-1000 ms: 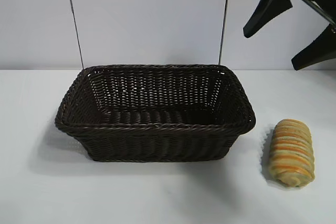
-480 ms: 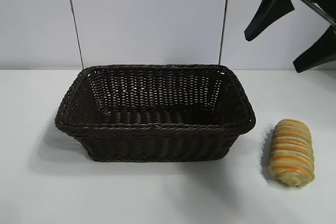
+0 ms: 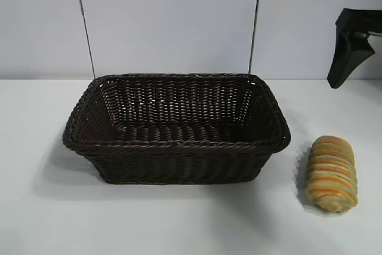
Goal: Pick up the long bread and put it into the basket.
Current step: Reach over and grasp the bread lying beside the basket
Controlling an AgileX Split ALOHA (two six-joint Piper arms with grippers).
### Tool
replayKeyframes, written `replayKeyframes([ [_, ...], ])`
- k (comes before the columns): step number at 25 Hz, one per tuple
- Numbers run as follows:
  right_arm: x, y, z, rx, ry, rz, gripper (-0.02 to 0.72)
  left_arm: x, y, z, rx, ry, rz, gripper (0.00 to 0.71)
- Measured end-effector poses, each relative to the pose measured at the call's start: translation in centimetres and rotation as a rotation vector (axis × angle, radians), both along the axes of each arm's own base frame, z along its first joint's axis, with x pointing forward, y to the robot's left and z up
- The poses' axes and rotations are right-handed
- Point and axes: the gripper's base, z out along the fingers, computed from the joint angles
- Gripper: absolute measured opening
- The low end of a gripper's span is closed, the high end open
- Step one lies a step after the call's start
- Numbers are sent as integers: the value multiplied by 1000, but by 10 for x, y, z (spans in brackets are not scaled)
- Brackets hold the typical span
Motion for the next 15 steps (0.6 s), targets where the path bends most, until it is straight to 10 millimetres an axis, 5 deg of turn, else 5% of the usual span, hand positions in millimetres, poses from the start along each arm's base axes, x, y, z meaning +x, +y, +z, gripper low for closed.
replayKeyframes([
  [11,18,19,-60,-12,79,42,692,0,0,0,1,0,0,694],
  [15,20,20,-71,-32,99,38,524,0,0,0,0,0,-1,694],
])
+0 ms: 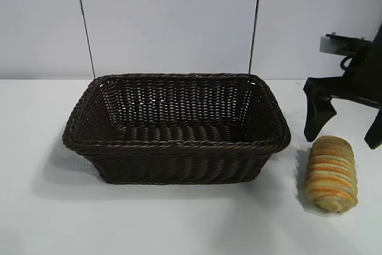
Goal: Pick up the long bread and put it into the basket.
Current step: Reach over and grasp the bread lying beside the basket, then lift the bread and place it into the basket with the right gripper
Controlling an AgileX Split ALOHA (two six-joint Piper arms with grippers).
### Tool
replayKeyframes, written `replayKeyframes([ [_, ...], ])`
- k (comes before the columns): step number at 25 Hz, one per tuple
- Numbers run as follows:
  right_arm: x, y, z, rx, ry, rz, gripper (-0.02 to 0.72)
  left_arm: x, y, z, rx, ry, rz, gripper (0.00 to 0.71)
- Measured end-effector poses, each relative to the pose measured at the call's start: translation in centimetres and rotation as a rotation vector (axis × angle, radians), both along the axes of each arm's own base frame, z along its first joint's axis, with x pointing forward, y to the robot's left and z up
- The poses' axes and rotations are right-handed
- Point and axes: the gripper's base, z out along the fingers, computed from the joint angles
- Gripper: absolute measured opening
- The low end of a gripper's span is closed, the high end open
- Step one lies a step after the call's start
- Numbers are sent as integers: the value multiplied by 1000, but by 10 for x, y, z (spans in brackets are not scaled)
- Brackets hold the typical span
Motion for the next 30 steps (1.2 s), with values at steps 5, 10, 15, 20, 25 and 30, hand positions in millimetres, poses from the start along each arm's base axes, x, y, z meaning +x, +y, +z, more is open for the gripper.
replayKeyframes([
  [5,0,-3,-3,-31,12,-51,212,0,0,0,0,0,0,694],
  [10,-1,-3,-1,-41,24,-61,111,0,0,0,0,0,0,694],
  [15,-5,-4,34,-44,-24,-59,104,0,0,0,0,0,0,694],
  [20,-7,-5,105,-31,-176,-57,104,0,0,0,1,0,-1,694],
  [25,-9,-6,144,-32,-235,-54,104,0,0,0,1,0,-1,694],
  [30,-8,10,152,-9,-253,-16,104,0,0,0,1,0,-1,694],
])
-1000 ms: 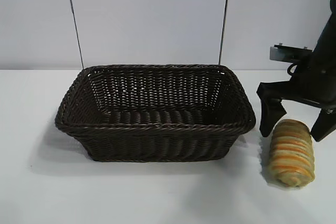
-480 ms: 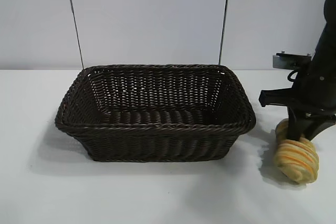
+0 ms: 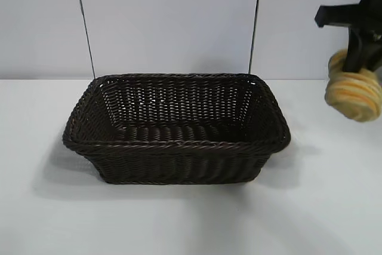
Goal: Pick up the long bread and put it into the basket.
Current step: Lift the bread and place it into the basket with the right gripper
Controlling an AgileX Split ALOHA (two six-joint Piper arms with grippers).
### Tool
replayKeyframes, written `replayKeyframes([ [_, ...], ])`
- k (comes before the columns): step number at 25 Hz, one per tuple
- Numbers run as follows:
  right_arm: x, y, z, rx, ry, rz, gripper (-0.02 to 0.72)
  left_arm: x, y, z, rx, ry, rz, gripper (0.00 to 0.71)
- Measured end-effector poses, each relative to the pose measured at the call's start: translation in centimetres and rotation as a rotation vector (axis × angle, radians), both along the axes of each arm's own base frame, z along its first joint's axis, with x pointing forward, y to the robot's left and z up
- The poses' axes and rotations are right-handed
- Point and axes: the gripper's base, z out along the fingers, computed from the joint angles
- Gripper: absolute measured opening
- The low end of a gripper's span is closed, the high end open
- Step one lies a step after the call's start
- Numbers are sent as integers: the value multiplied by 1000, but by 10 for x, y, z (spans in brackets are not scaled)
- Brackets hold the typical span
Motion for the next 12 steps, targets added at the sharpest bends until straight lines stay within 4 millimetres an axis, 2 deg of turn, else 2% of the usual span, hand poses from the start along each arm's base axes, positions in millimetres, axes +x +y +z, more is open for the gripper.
replayKeyframes([
  [7,-1,65,-4,55,-73,120,104,0,0,0,0,0,0,694],
  [12,9,101,-14,52,-77,216,104,0,0,0,0,0,0,694],
])
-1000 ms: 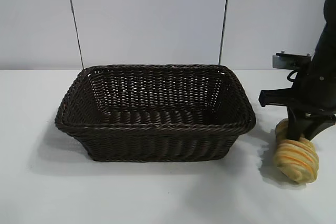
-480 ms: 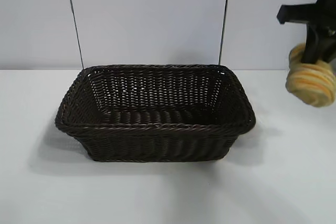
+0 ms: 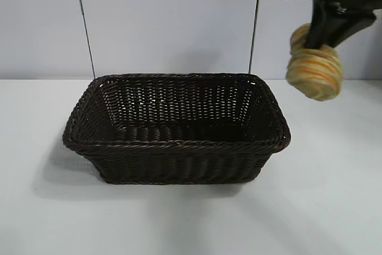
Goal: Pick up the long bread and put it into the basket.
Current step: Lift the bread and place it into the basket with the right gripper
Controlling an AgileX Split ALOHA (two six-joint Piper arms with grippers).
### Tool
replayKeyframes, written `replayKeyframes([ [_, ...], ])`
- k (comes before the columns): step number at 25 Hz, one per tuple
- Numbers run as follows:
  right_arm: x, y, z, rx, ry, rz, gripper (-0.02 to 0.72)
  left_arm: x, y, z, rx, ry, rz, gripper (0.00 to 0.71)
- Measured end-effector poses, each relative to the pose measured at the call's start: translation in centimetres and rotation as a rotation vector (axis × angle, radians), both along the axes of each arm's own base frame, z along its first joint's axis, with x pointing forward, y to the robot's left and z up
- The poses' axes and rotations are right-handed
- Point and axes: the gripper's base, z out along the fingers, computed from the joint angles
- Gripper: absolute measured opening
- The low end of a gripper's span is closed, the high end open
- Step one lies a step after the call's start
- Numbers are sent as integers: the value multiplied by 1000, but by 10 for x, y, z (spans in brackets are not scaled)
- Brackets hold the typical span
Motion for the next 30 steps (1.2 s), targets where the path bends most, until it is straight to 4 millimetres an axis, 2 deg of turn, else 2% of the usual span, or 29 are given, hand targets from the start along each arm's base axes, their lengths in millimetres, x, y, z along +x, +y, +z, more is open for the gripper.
replayKeyframes([
  [8,25,39,-27,-43,-25,150,104,0,0,0,0,0,0,694],
  [14,33,54,-65,-67,26,178,104,0,0,0,1,0,-1,694],
  [17,31,63,-73,-75,30,207,104,0,0,0,1,0,-1,694],
  [21,30,66,-73,-67,21,218,120,0,0,0,1,0,-1,694],
  [24,29,66,-72,-73,33,222,211,0,0,0,1,0,-1,695],
  [29,33,69,-49,-78,47,232,573,0,0,0,1,0,-1,695],
  [30,33,69,-44,-81,53,235,619,0,0,0,1,0,-1,695],
])
